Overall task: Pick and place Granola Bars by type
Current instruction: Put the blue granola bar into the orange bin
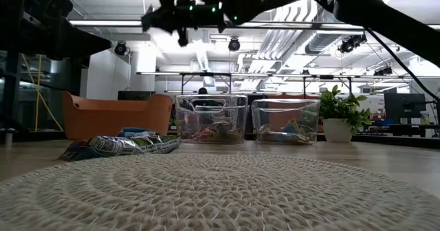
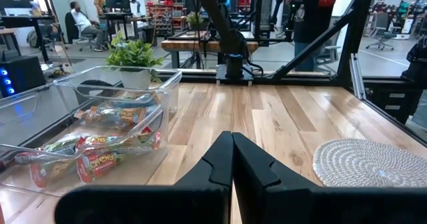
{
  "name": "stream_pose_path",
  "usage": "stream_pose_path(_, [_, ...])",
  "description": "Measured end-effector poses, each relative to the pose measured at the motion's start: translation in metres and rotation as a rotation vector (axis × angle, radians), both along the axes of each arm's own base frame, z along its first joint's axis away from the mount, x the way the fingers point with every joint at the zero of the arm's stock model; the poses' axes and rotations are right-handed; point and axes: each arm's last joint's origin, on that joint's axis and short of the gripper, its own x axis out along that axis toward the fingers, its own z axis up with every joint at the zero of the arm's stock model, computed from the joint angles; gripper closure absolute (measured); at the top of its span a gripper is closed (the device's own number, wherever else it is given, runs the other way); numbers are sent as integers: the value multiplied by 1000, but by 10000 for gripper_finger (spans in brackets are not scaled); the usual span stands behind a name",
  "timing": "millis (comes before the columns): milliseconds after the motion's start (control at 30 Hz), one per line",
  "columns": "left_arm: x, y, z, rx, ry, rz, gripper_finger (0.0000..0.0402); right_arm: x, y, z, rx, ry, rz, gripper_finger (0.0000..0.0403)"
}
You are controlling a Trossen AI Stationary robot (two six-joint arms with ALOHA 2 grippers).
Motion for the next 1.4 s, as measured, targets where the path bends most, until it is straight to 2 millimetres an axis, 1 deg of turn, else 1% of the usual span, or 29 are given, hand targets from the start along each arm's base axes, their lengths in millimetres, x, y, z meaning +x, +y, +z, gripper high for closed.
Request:
stream_pose_path(200, [0,0,0,0,0,0,401,-3,-13,-38,88,155,-41,359])
stream_pose_path(367, [0,0,0,0,0,0,401,-5,-17,-56,138,213,-53,359])
stream_pose_path(600, [0,0,0,0,0,0,401,-7,-18,-86,357,274,-133,359])
stream_pose_path(700, [0,0,0,0,0,0,401,-8,-18,-95,446,284,-180,359])
stream_pose_path(900, [0,0,0,0,0,0,401,-8,-16,-103,555,273,-246,359])
stream_pose_path(1033, [0,0,0,0,1,0,401,-8,-14,-108,564,290,-243,359])
stream_pose_path(1267, [0,0,0,0,1,0,401,-8,-13,-108,570,302,-224,358])
stream_pose_path(1400, [0,0,0,0,0,0,401,-8,-12,-107,569,301,-218,348])
